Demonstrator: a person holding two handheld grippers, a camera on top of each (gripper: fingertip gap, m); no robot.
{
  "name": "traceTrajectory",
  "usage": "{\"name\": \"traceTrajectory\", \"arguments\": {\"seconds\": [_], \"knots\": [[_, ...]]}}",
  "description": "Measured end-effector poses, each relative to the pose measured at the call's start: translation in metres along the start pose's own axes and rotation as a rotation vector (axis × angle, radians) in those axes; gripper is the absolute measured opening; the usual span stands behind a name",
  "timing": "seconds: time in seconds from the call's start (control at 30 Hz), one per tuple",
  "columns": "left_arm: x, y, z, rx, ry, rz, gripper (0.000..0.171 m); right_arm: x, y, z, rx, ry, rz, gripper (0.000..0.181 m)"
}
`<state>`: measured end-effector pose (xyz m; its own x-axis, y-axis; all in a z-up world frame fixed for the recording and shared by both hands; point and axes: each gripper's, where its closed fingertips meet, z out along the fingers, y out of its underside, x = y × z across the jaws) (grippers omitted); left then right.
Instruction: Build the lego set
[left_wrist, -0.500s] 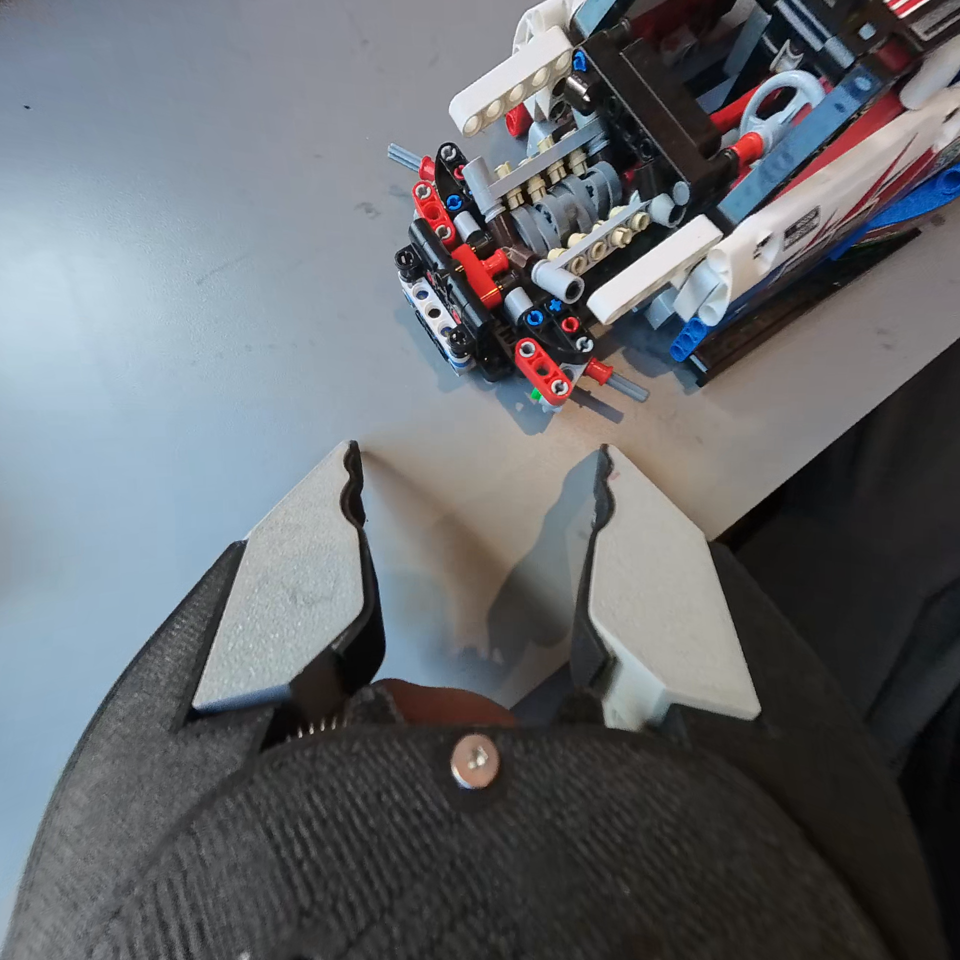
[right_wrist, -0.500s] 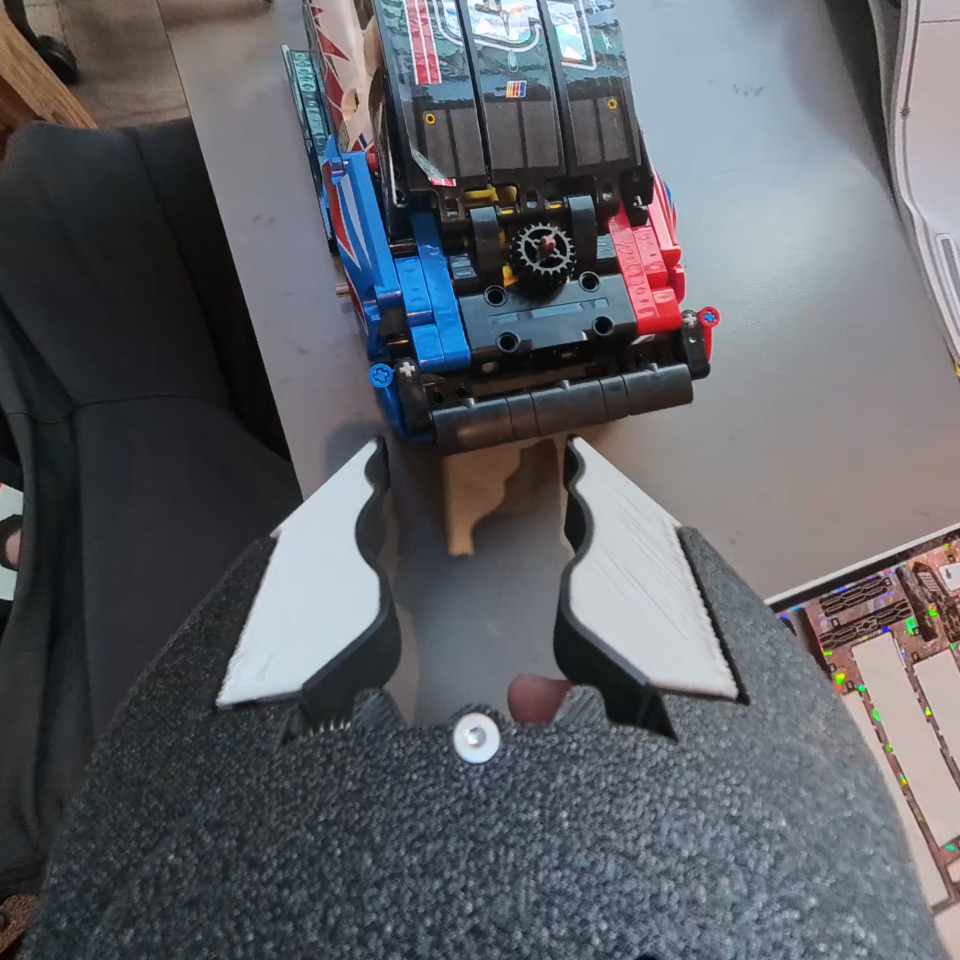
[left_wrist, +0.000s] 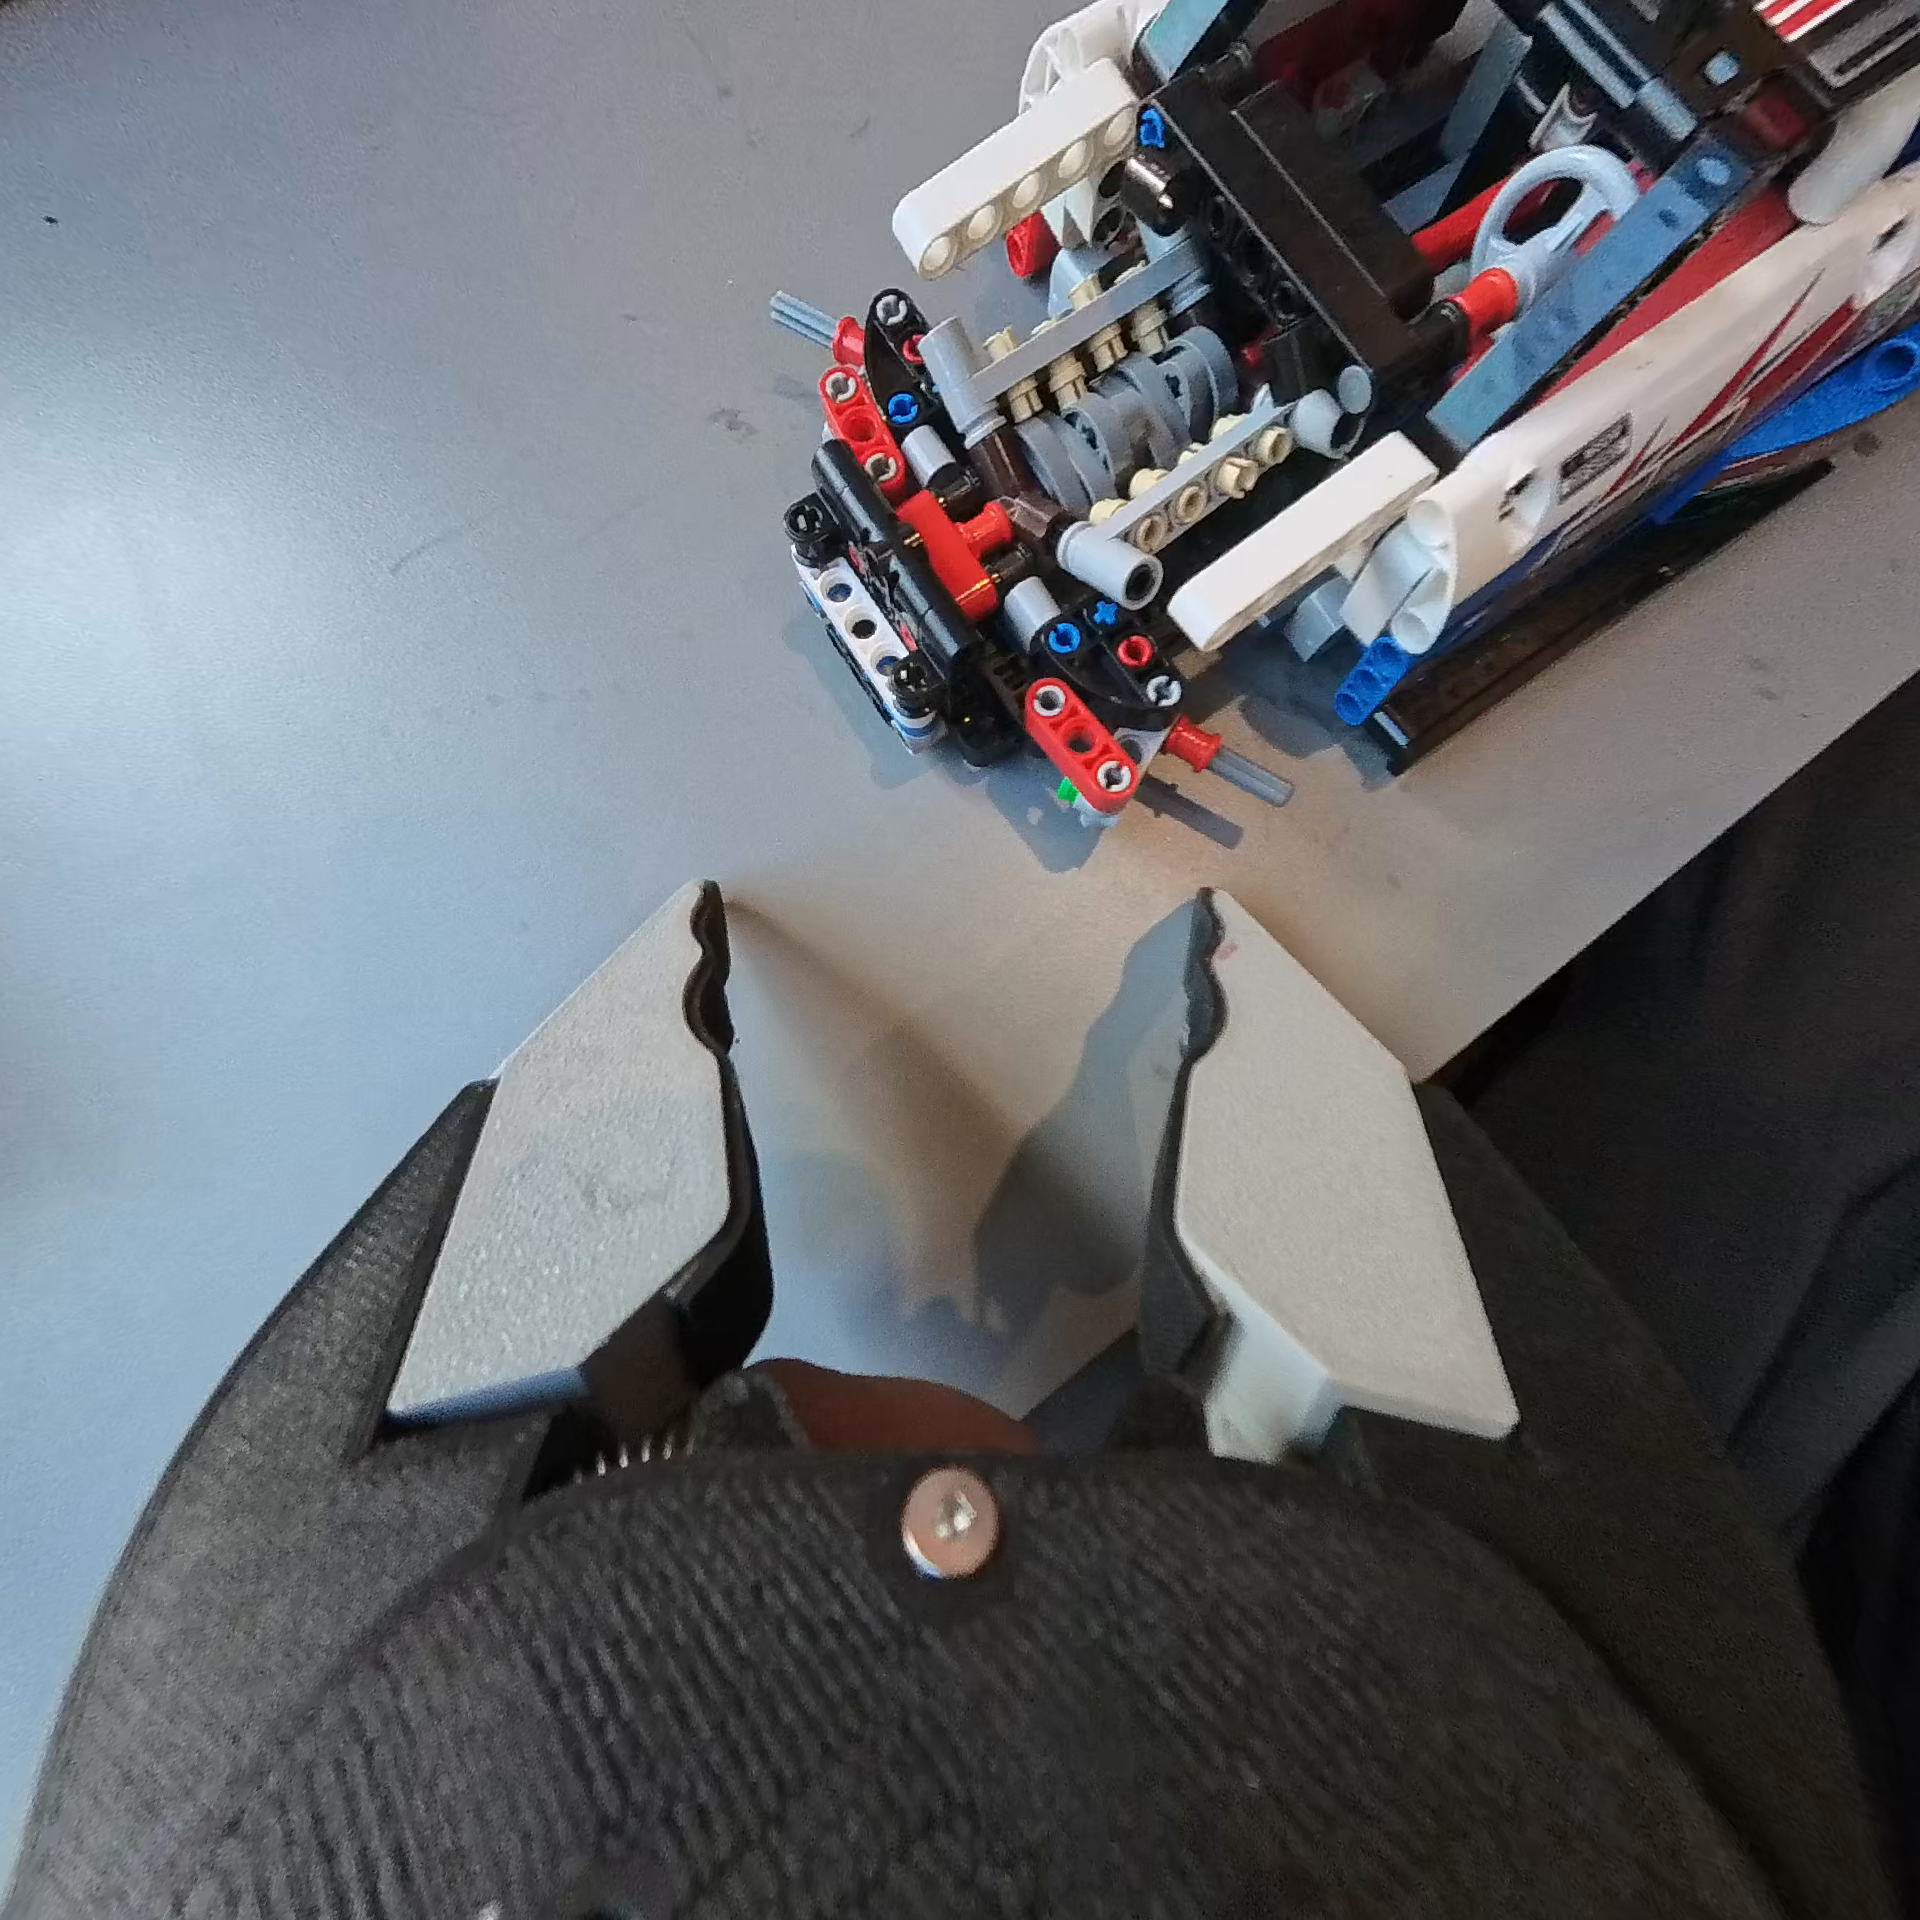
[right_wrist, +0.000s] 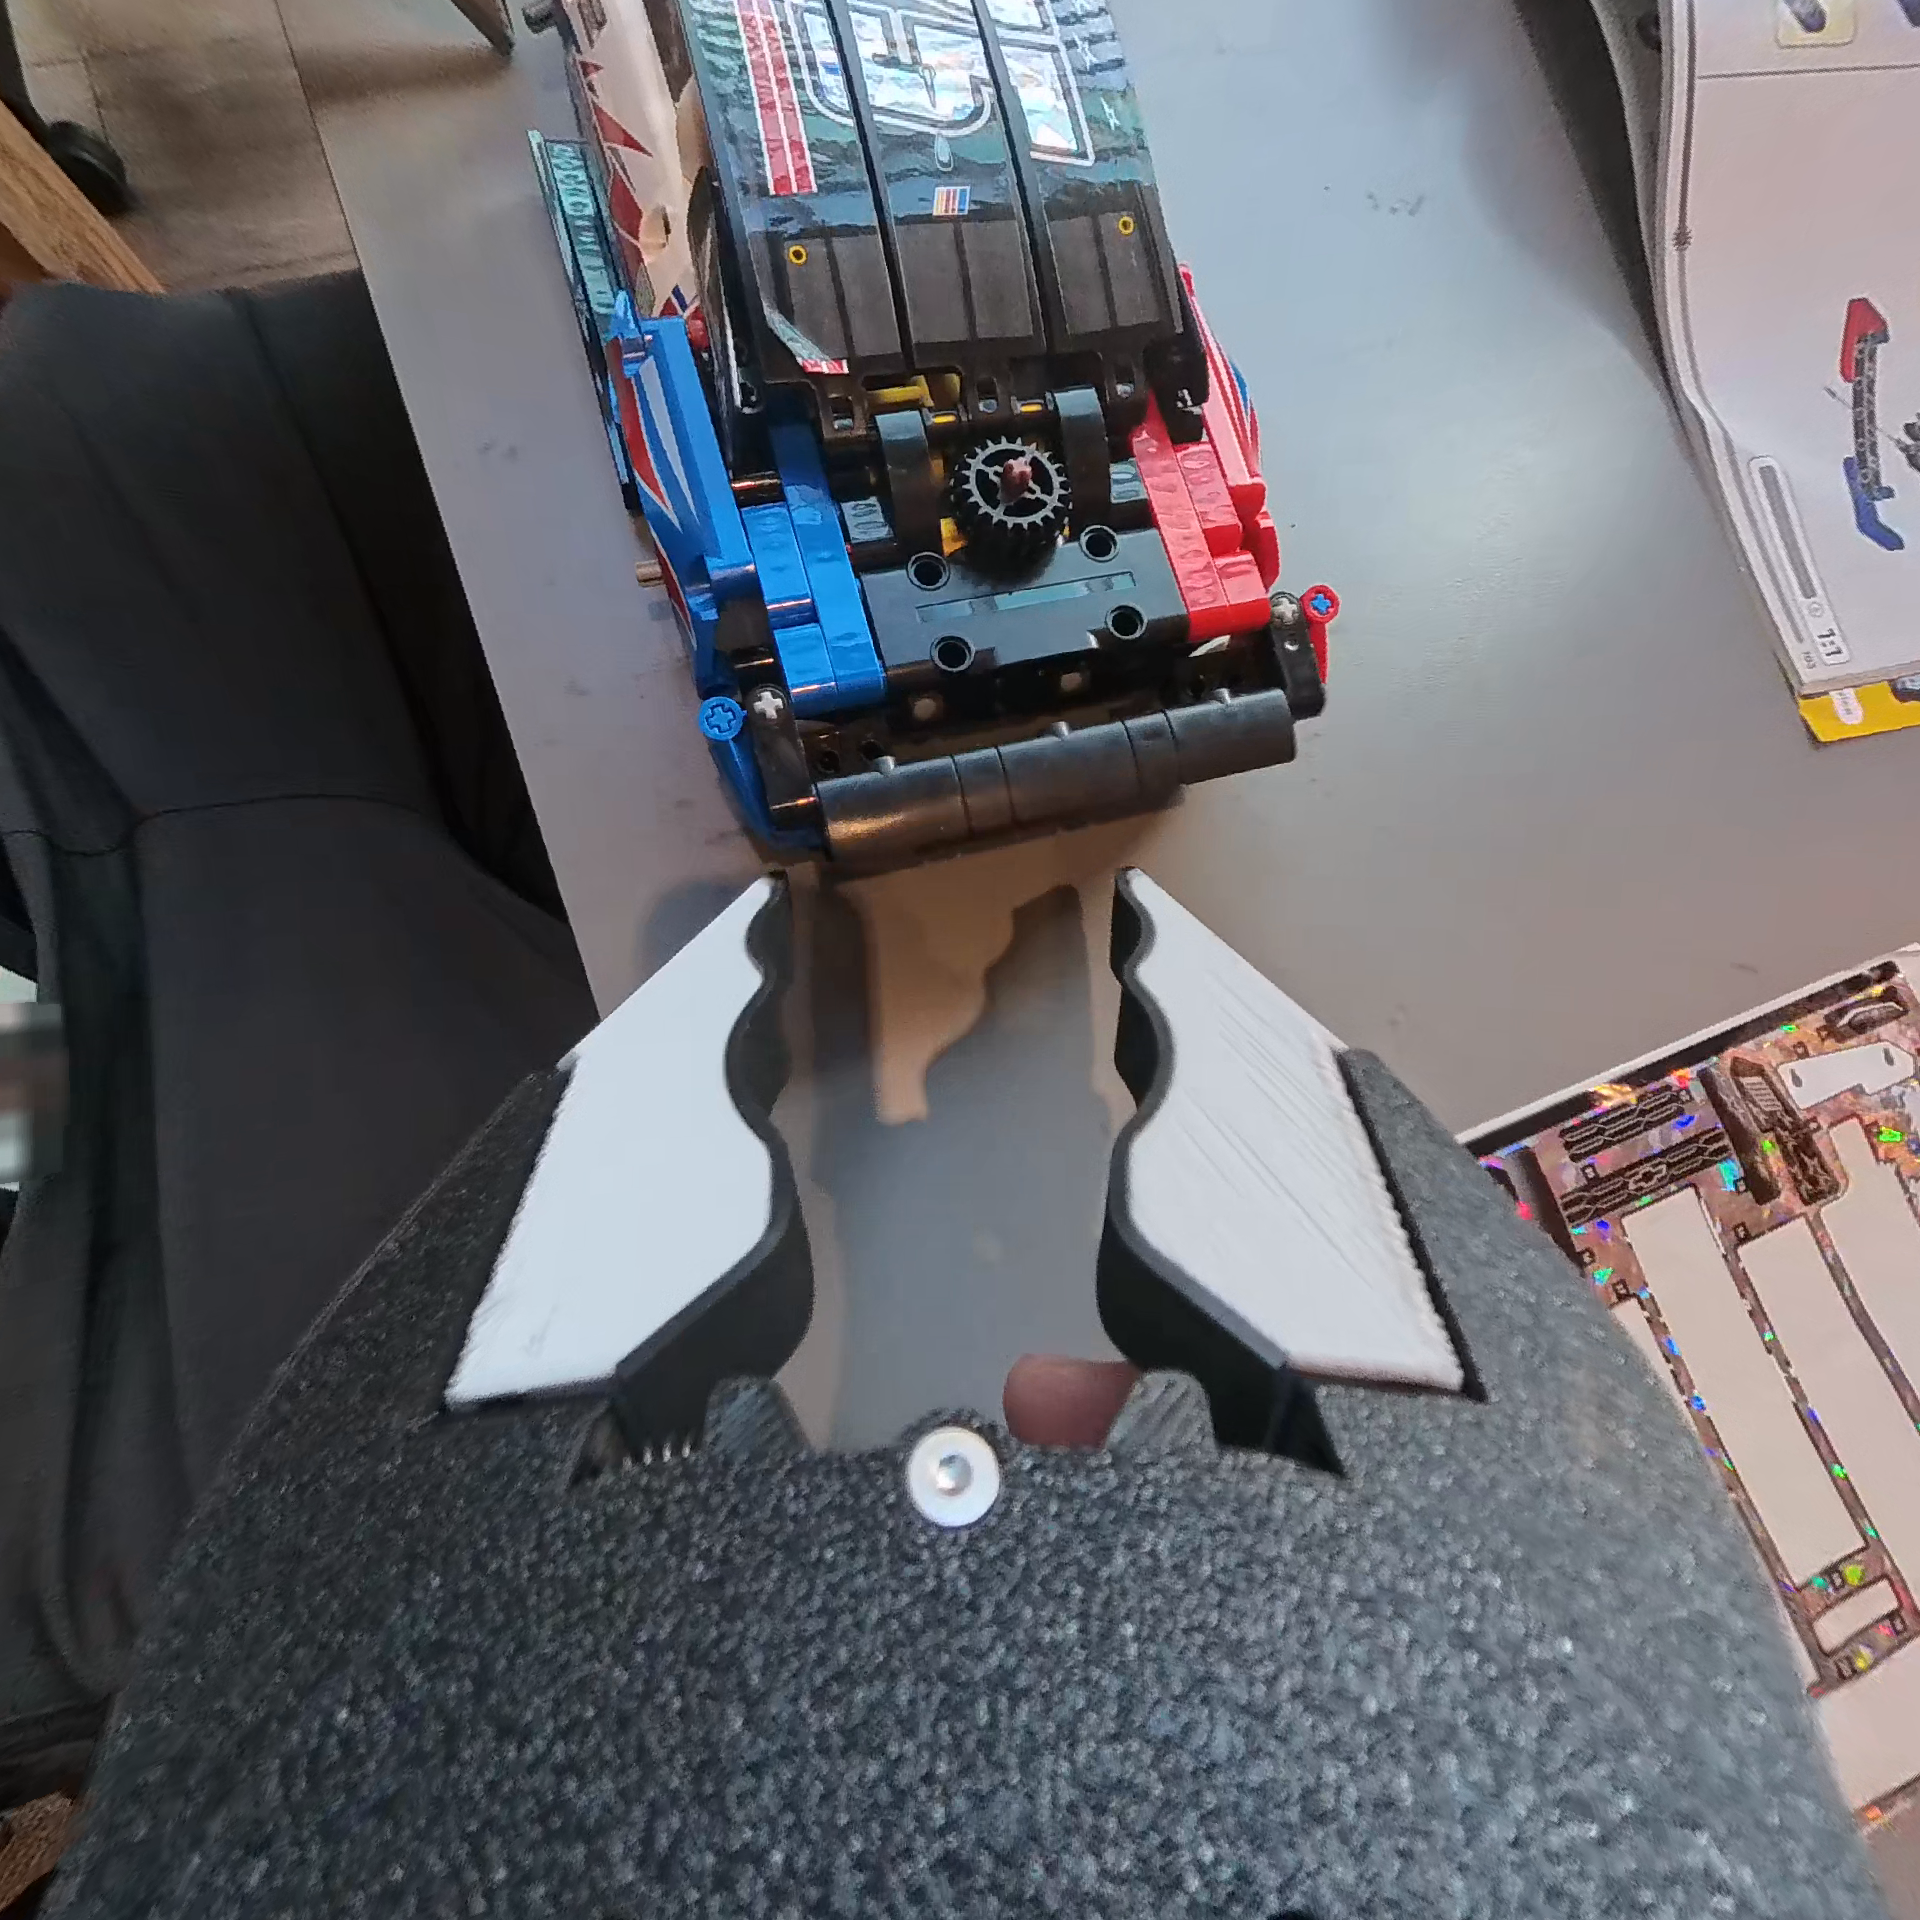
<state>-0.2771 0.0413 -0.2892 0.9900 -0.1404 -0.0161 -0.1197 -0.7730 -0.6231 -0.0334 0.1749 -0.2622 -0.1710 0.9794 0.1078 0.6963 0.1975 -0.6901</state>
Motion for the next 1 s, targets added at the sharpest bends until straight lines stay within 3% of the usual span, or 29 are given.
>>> {"name": "traceTrajectory", "arguments": {"seconds": [1.0], "knots": [[0.0049, -0.0042, 0.0021, 0.035, 0.039, 0.030, 0.080, 0.0046, -0.0079, -0.0075, 0.062, 0.005, 0.059, 0.063]]}}
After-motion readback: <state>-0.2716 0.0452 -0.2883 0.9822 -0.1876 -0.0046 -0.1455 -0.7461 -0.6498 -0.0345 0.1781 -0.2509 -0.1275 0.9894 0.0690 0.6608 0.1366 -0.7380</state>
